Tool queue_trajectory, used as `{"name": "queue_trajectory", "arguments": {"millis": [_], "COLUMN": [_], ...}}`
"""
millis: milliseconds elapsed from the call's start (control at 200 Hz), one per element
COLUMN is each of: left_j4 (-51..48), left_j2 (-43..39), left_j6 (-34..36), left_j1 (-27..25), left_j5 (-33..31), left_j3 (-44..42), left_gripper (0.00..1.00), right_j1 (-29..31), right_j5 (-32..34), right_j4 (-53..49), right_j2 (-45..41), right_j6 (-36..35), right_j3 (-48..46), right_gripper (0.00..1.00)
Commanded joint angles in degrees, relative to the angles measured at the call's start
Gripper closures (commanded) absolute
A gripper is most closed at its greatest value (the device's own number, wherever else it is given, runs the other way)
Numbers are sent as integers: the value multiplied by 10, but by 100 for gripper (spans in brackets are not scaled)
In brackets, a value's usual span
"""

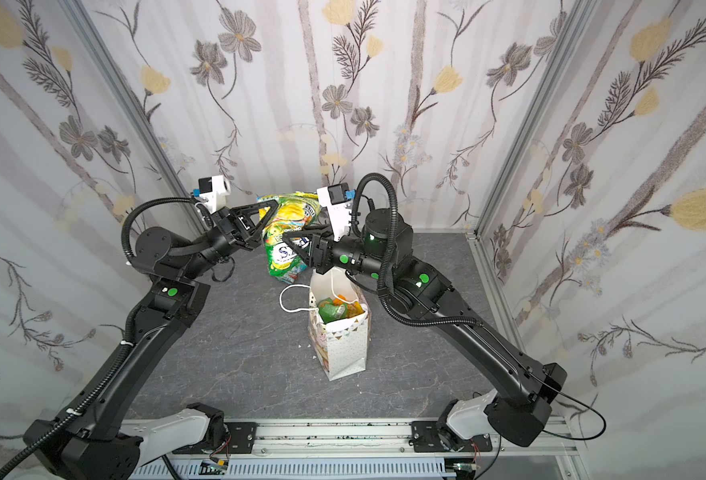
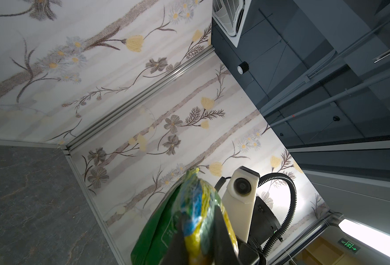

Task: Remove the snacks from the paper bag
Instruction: 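Pass the green-yellow pack from the right gripper to the left gripper, then carry the pack toward the teal pack with the left gripper while the right withdraws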

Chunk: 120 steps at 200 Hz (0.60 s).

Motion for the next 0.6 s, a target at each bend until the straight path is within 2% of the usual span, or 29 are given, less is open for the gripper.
{"name": "queue_trajectory", "arguments": {"millis": [0,185,400,510,595], "left_j4": [5,1,3,9,5], "left_j2": [5,31,72,85,97], "left_j6": [49,63,68,74,81], "left_j1": [8,37,95,132,161], "left_j5": [-7,-12,-26,-37,-45], "left_j3": [23,58,61,44,27], "left_gripper": [100,100,100,100,100], "right_j1": [3,2,0,-4,-7], "right_j5": [30,70,134,148,149], "right_j4": [-7,-3,39,38,32], "right_j2": [-13,-53,-118,-135,-144], "right_j6": [-15,-31,-38,-37,-35], "right_j3": [-3,-32,-118,-140,-152], "right_gripper": [50,35,7,1,1]}}
